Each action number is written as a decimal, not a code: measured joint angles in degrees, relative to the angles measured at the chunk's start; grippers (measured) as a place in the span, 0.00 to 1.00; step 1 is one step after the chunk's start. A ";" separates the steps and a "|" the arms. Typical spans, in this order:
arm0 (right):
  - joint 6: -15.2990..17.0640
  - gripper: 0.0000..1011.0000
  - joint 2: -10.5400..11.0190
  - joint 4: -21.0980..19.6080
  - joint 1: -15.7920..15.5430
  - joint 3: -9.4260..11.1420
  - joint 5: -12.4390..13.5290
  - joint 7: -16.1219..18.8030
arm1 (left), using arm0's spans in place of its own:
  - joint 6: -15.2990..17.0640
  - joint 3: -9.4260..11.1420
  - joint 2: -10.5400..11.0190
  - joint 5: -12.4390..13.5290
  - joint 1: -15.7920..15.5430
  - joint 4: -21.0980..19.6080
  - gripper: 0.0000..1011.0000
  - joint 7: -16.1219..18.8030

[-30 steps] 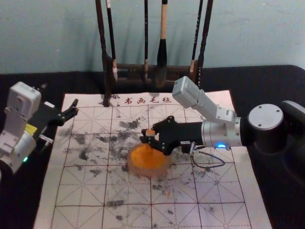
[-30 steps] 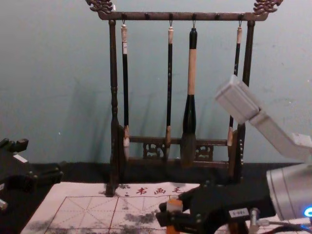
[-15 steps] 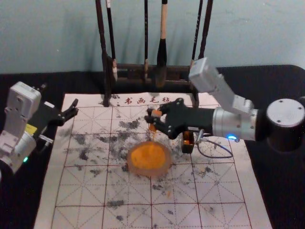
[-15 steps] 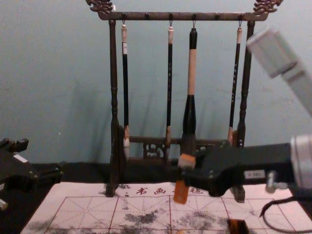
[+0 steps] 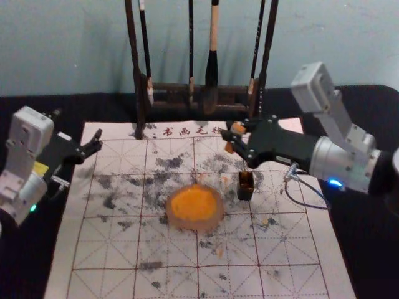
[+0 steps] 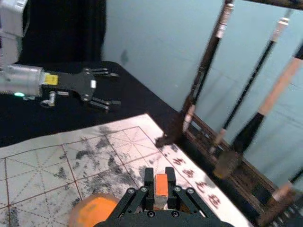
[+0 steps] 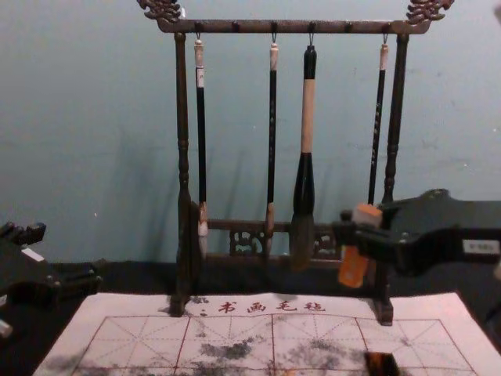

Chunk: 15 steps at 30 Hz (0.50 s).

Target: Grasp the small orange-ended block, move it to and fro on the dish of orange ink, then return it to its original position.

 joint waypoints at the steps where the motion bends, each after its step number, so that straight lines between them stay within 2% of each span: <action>1: 0.32 0.12 0.15 -0.48 -0.57 0.42 0.06 -0.58 | 0.00 0.00 0.00 0.00 0.00 0.00 0.99 0.00; 9: 4.40 0.12 0.42 -3.73 -7.09 4.02 0.77 -5.77 | 0.00 0.00 0.00 0.00 0.00 0.00 0.99 0.00; 15: 6.39 0.12 -0.52 -4.17 -9.81 5.33 1.19 -7.51 | 0.00 0.00 0.00 0.00 0.00 0.00 0.99 0.00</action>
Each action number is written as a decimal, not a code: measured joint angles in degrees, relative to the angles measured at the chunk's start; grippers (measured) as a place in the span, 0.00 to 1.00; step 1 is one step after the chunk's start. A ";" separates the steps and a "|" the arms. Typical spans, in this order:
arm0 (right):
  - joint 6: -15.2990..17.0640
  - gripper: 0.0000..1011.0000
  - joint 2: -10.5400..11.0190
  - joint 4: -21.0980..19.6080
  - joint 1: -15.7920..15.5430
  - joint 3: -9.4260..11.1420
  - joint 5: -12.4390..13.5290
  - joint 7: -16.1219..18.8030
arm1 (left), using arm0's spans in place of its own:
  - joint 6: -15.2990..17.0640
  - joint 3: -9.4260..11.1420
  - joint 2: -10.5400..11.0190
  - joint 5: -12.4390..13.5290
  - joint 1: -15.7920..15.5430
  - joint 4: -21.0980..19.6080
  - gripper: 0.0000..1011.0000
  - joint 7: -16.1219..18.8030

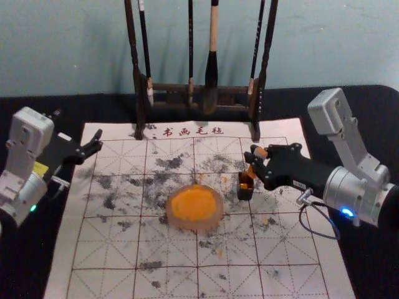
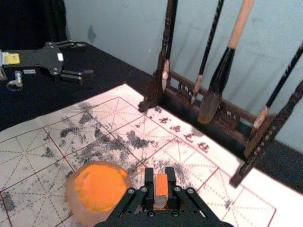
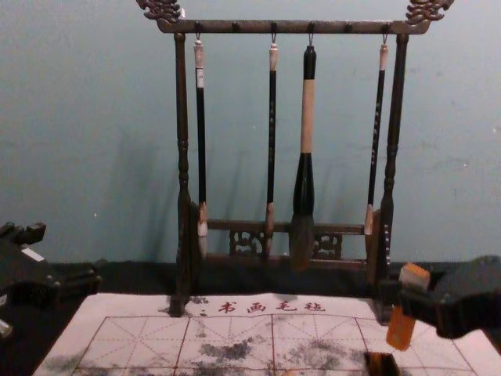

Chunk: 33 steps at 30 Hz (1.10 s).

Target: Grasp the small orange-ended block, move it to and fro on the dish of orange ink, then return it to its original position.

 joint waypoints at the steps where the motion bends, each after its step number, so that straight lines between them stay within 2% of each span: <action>1: 0.21 0.12 -0.18 0.00 -0.25 0.17 0.06 -0.15 | 0.00 0.00 0.00 0.00 0.00 0.00 0.99 0.00; 6: 1.55 0.12 -1.26 0.37 -1.20 0.98 0.33 -0.60 | 0.00 0.00 0.00 0.00 0.00 0.00 0.99 0.00; 13: 3.06 0.12 -2.66 2.06 -0.71 1.41 0.53 -0.64 | 0.00 0.00 0.00 0.00 0.00 0.00 0.99 0.00; 33: 3.91 0.12 -4.90 6.63 2.67 0.36 0.14 0.97 | 0.00 0.00 0.00 0.00 0.00 0.00 0.99 0.00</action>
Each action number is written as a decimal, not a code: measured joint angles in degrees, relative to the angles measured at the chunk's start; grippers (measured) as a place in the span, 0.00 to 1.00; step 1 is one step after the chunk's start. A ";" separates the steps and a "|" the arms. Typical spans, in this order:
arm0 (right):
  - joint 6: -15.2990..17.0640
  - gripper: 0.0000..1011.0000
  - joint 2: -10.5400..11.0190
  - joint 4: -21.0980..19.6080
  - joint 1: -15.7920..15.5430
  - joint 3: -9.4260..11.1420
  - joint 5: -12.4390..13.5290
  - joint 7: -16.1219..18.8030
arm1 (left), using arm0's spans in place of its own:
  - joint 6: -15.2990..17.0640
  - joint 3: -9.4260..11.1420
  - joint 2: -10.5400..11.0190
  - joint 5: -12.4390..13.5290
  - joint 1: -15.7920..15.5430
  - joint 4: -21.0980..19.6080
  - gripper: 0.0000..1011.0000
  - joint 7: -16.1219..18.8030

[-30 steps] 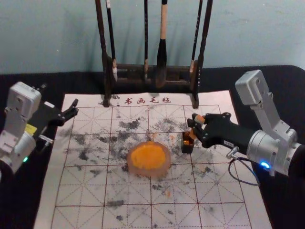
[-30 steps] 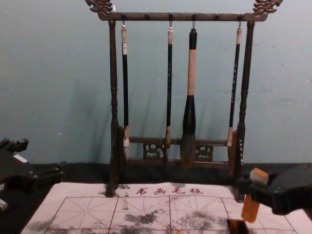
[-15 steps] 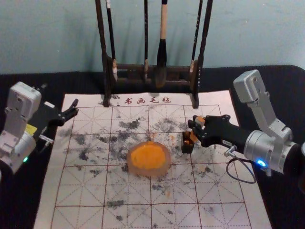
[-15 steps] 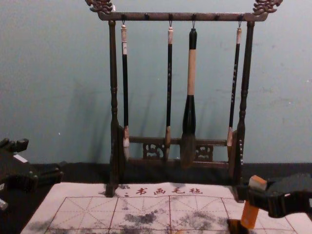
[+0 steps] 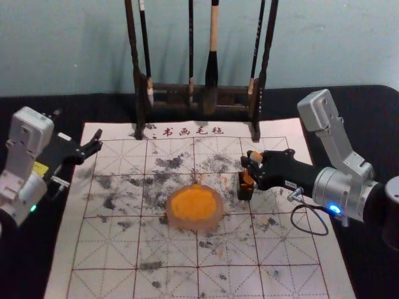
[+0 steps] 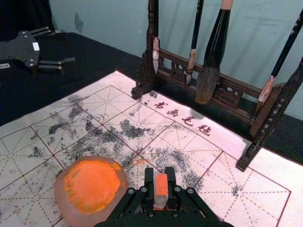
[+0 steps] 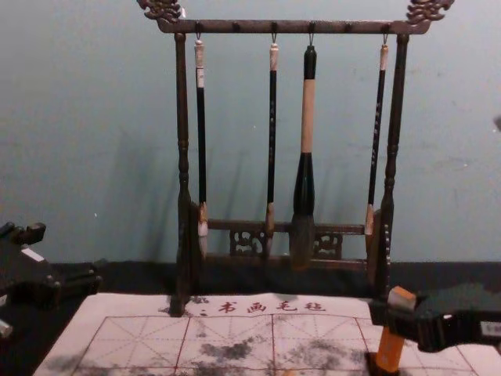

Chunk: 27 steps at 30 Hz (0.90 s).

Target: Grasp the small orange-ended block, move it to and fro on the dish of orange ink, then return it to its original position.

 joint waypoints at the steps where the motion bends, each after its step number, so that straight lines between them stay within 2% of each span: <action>1: 0.00 0.12 -0.05 0.09 0.04 -0.02 -0.03 0.01 | 0.00 0.00 0.00 0.00 0.00 0.00 0.99 0.00; 27: 0.60 0.12 -1.82 1.81 0.06 -0.33 -1.12 -1.09 | 0.00 0.00 0.00 0.00 0.00 0.00 0.99 0.00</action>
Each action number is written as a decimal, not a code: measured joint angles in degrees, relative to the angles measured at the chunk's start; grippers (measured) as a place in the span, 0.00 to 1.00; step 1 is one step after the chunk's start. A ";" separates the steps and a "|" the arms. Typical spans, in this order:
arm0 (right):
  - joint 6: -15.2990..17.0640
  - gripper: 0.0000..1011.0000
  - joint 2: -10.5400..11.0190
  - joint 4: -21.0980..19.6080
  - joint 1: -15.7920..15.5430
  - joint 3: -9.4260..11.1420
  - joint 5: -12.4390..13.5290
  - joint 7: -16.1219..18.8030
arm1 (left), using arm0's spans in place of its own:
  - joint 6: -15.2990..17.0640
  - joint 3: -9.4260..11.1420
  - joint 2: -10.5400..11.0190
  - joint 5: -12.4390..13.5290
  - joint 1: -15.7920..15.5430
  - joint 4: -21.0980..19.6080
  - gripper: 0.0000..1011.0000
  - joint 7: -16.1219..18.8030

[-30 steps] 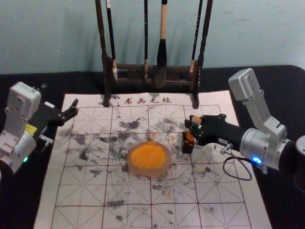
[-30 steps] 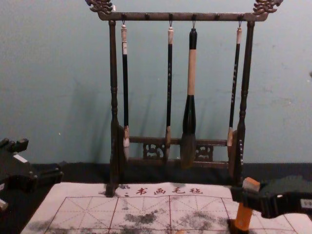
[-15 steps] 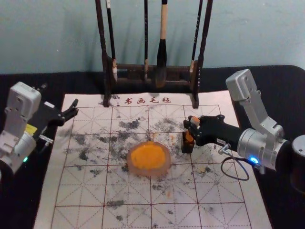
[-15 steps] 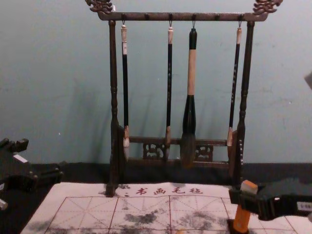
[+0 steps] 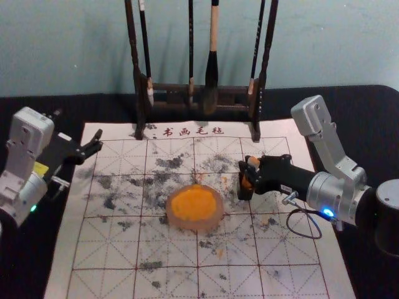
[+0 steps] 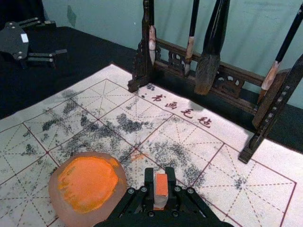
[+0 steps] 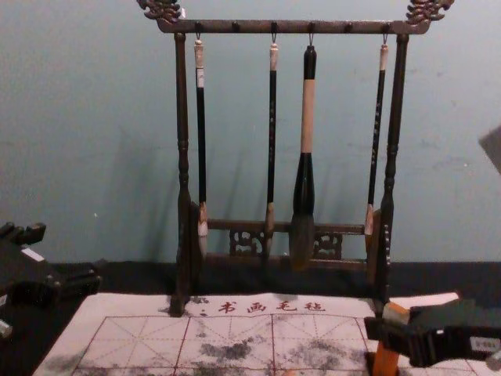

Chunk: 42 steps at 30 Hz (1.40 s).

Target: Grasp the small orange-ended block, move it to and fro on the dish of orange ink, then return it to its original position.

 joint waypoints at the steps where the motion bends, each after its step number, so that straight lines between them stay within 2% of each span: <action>1: 0.01 0.12 -0.05 0.07 0.02 -0.05 -0.08 0.00 | 0.00 0.00 0.00 0.00 0.00 0.00 0.99 0.00; 18: -0.60 0.12 -1.21 3.00 0.82 -0.89 -2.22 0.54 | 0.00 0.00 0.00 0.00 0.00 0.00 0.99 0.00; 40: -0.53 0.12 -1.50 3.60 0.78 -0.94 -2.83 0.93 | 0.00 0.00 0.00 0.00 0.00 0.00 0.99 0.00; 42: -0.53 0.16 -1.49 3.60 0.77 -0.93 -2.80 0.92 | 0.00 0.00 0.00 0.00 0.00 0.00 0.99 0.00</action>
